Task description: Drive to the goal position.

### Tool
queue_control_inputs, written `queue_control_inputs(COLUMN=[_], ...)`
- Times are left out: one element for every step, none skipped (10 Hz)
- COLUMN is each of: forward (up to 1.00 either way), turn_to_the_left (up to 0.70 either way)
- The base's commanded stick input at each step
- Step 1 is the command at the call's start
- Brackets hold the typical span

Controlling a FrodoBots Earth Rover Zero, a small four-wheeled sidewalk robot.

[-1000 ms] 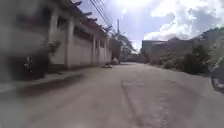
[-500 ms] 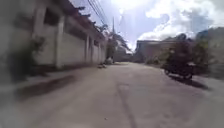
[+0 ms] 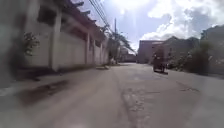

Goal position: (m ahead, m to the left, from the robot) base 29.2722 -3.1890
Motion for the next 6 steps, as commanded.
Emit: queue_control_inputs(forward=[1.0, 1.0, 1.0, 1.0, 1.0, 1.0], turn_to_the_left=[-0.25, -0.1, -0.03, -0.06, -0.23, -0.39])
